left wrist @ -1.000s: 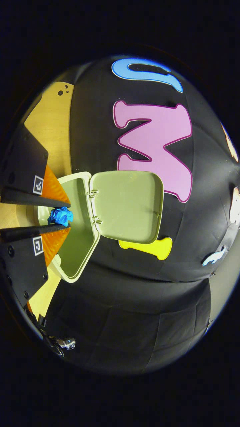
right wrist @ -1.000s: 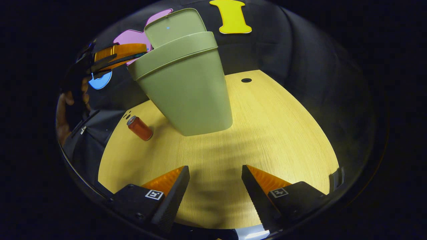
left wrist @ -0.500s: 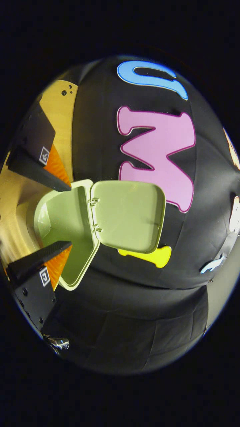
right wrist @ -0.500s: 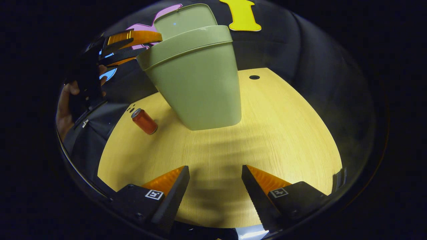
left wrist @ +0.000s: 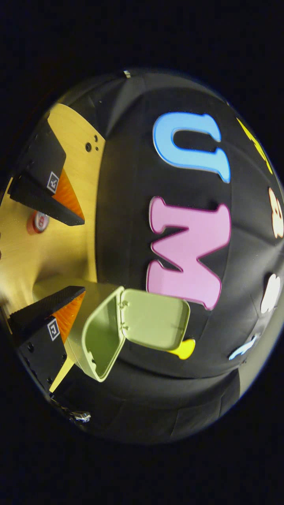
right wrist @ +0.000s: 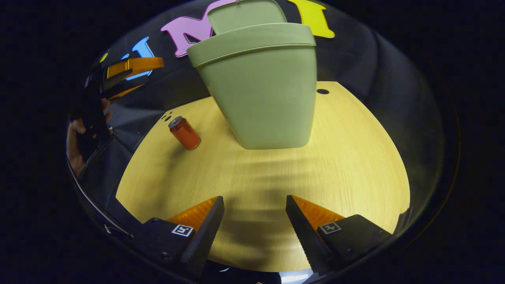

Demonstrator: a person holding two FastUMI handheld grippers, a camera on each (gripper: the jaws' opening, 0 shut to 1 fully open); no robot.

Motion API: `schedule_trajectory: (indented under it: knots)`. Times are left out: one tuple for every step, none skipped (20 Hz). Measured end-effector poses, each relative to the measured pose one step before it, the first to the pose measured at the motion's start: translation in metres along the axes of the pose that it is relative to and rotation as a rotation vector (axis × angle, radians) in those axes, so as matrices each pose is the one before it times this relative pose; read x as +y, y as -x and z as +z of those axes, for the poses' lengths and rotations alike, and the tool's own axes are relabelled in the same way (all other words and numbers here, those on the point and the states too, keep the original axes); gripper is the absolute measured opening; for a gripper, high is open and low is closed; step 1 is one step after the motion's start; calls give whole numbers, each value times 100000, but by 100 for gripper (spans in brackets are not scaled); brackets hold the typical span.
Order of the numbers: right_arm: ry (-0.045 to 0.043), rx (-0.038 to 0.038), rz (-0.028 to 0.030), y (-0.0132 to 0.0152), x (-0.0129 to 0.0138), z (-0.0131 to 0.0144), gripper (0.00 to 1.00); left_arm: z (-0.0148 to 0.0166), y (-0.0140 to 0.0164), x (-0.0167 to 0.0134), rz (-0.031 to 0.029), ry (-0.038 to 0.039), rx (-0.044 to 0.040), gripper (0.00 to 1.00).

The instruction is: Press the lid of the desktop garbage bin to open it, pick up the crumpled paper on the desktop and throw it into the bin, then pick up the pop can on the desktop and drop it into the bin, and finally close the garbage bin lid.

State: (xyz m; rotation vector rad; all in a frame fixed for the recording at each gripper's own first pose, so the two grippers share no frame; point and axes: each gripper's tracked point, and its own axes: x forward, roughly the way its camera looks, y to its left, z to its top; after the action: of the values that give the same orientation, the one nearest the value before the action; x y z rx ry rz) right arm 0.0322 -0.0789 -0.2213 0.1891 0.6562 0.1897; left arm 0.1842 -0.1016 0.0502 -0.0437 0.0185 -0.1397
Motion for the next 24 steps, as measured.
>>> schedule_trajectory:
  knots:
    - [1638, 345, 921, -239, 649, 12, 99, -997, 839, 1720, 3115, 642, 1646, 98]
    - [1935, -152, 935, -319, 768, 137, 99, -785, 804, 1515, 2944, 322, 1482, 98]
    - [1837, -17, 830, -358, 841, 356, 99, -673, 941, 1420, 2629, 417, 1190, 98]
    - [1597, -149, 948, -356, 804, 250, 99, -600, 881, 1391, 2214, 444, 1054, 98]
    - [1450, -322, 1000, -319, 858, 362, 99, -583, 869, 1475, 2434, 502, 942, 98]
    - [1412, -381, 1172, -425, 942, 330, 99, -435, 611, 1346, 2337, 657, 800, 98]
    - [1346, 197, 1011, -476, 857, 359, 99, -542, 644, 1212, 2110, 732, 997, 98]
    - [1167, 109, 1230, -547, 962, 424, 99, -532, 559, 1172, 2106, 752, 1424, 98]
    - [1219, 106, 1460, -465, 983, 377, 99, -643, 539, 1222, 2070, 796, 1248, 98]
    - [1358, -17, 1728, -641, 1040, 442, 99, -349, 541, 1191, 1966, 739, 912, 98]
    - [1480, -79, 1097, -651, 812, 440, 99, -405, 602, 1130, 1702, 592, 565, 98]
    - [1533, -5, 650, -695, 772, 468, 99, -296, 570, 1222, 1707, 325, 560, 98]
    - [1301, -5, 417, -715, 664, 466, 99, -436, 436, 844, 1329, 171, 691, 98]
    - [938, 117, 495, -775, 714, 558, 99, -371, 435, 987, 1763, 130, 505, 98]
    - [948, -27, 376, -802, 493, 451, 99, -557, -29, 1082, 1314, 426, 472, 98]
    - [1016, 308, 733, -864, 528, 513, 99, -569, 315, 928, 1292, 792, 959, 98]
    - [918, 331, 445, -774, 383, 471, 99, -566, 366, 941, 1281, 1017, 826, 98]
    - [919, -497, -260, -673, 218, 674, 99, -498, 302, 884, 1222, 1081, 821, 98]
    - [1052, -615, -321, -783, 111, 732, 99, -646, 337, 952, 1324, 1063, 939, 98]
    - [1046, -241, -336, -787, 23, 540, 99, -582, 142, 870, 1503, 1055, 1318, 98]
    - [685, 94, -75, -716, 185, 339, 99, -688, 219, 855, 1544, 1144, 1307, 98]
    - [601, 399, 169, -855, 132, 425, 99, -417, 144, 786, 1262, 1271, 971, 98]
    - [488, 24, 65, -639, 94, 388, 99, -435, 306, 822, 1483, 1380, 370, 98]
    - [198, -23, 351, -626, 348, 452, 99, -263, 134, 534, 1175, 1680, 560, 98]
